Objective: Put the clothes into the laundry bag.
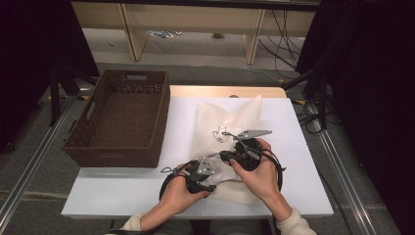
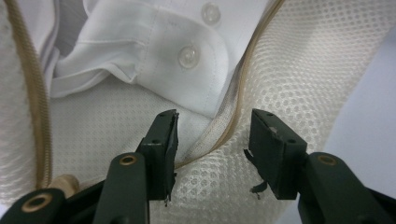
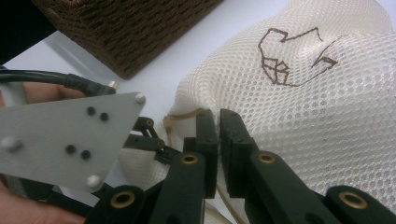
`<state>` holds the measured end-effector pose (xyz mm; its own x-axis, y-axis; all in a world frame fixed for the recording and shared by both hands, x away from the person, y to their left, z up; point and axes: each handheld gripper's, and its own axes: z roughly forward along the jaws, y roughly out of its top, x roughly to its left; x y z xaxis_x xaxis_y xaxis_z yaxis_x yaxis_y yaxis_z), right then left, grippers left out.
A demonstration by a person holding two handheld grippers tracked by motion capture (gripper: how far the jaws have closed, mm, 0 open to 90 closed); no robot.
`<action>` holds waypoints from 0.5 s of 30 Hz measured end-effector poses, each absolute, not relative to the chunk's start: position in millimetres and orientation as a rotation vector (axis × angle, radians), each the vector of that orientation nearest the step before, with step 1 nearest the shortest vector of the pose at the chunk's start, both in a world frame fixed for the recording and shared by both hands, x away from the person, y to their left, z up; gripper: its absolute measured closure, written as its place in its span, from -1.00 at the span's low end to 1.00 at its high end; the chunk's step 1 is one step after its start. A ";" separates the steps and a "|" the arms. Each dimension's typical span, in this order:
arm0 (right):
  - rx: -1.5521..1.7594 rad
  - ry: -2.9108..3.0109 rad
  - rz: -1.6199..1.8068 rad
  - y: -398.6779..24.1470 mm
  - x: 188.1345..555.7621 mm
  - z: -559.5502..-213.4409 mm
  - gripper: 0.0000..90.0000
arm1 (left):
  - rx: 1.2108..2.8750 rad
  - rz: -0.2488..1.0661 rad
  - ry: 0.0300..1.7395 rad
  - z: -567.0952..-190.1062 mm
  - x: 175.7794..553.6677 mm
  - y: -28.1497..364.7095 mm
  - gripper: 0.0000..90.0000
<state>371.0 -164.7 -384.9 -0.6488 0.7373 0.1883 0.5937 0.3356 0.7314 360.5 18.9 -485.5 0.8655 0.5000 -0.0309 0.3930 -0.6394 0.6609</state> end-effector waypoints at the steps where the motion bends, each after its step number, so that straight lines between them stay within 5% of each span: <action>1: 1.224 2.409 1.206 -164.1 370.6 -384.8 0.94 | 2.339 0.199 0.645 -485.9 361.1 19.2 0.16; 15: 1.214 2.449 1.180 -165.6 371.1 -383.0 0.94 | 2.385 0.211 0.591 -483.1 351.7 12.6 0.75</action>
<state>371.1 -165.6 -383.0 -0.6563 0.7312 0.1863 0.6015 0.3579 0.7142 351.7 12.6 -483.1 0.8848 0.4659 -0.0027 0.3590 -0.6780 0.6415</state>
